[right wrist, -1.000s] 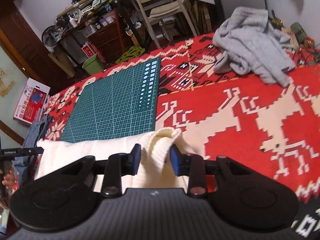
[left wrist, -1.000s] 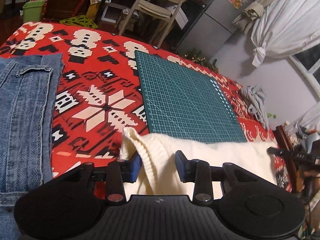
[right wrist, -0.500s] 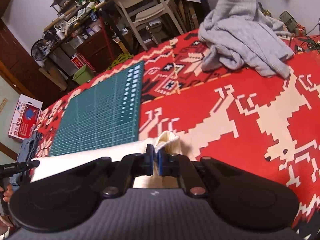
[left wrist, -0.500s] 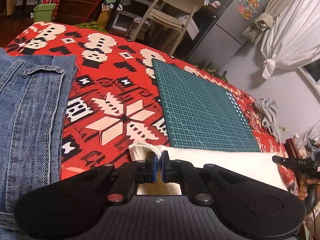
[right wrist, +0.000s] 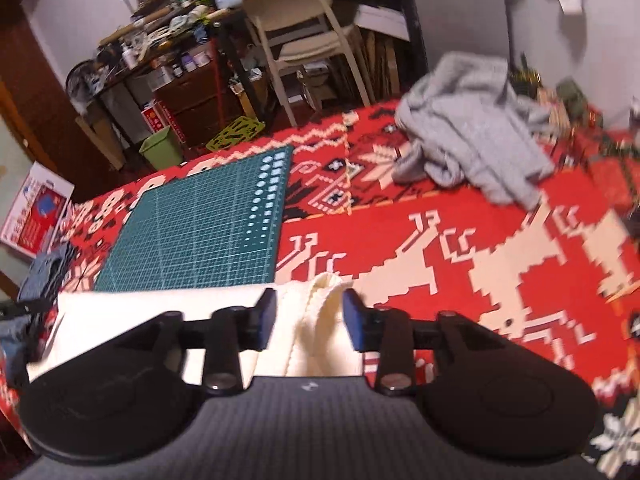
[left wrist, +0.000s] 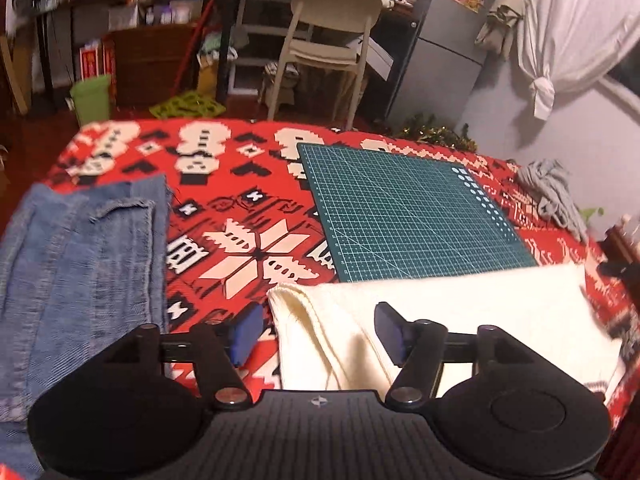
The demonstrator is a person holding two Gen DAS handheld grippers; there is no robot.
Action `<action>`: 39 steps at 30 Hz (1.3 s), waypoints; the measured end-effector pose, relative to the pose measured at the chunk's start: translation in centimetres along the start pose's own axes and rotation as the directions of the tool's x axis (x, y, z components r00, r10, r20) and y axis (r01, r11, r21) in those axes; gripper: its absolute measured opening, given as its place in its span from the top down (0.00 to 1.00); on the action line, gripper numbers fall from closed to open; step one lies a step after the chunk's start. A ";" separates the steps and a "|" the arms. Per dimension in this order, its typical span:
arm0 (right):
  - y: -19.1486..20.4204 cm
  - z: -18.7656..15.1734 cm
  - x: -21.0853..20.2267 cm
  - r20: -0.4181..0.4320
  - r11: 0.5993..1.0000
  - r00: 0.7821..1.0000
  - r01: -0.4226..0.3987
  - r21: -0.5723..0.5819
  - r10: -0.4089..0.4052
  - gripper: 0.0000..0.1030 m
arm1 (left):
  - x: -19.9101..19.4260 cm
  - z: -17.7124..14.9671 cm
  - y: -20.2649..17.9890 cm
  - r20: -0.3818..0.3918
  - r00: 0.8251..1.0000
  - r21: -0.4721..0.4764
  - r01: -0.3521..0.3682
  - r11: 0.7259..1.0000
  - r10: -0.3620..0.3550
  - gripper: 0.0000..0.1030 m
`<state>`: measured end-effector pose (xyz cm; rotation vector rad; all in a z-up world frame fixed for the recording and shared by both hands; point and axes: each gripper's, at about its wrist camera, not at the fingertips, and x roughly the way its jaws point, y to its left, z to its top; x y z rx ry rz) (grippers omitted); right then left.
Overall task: Fold clothes
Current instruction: 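Lower the folded collar edge and open both tools to release it, then move both open tools over the folded sweater toward the striped trim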
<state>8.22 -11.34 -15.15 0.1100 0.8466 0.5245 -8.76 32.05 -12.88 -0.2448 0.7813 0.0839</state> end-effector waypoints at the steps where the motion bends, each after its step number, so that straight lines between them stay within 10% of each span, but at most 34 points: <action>1: 0.5 0.0 -0.7 0.006 1.000 1.000 0.006 -0.021 -0.006 0.48 | -0.5 -0.1 -0.4 0.007 1.000 0.008 -0.009 1.000 0.009 0.38; 6: 4.3 -1.3 -4.0 0.045 0.992 0.999 -0.001 -0.127 0.007 0.11 | -2.0 -1.2 -3.6 0.019 1.000 -0.007 -0.014 1.000 0.014 0.31; 10: 7.4 -2.6 -4.8 0.030 0.989 0.999 -0.029 -0.147 0.033 0.01 | -2.2 -2.3 -7.0 0.003 0.998 0.016 -0.069 0.998 0.069 0.30; 15: 10.9 -4.9 -4.6 0.014 0.979 1.000 0.003 -0.205 0.000 0.01 | -1.1 -3.7 -10.7 -0.008 0.986 0.082 -0.164 0.983 0.165 0.17; 39: 13.7 -9.7 1.0 -0.117 0.953 0.973 0.162 -0.256 -0.197 0.01 | 3.3 -6.6 -12.6 -0.103 0.975 0.109 -0.184 0.977 0.195 0.00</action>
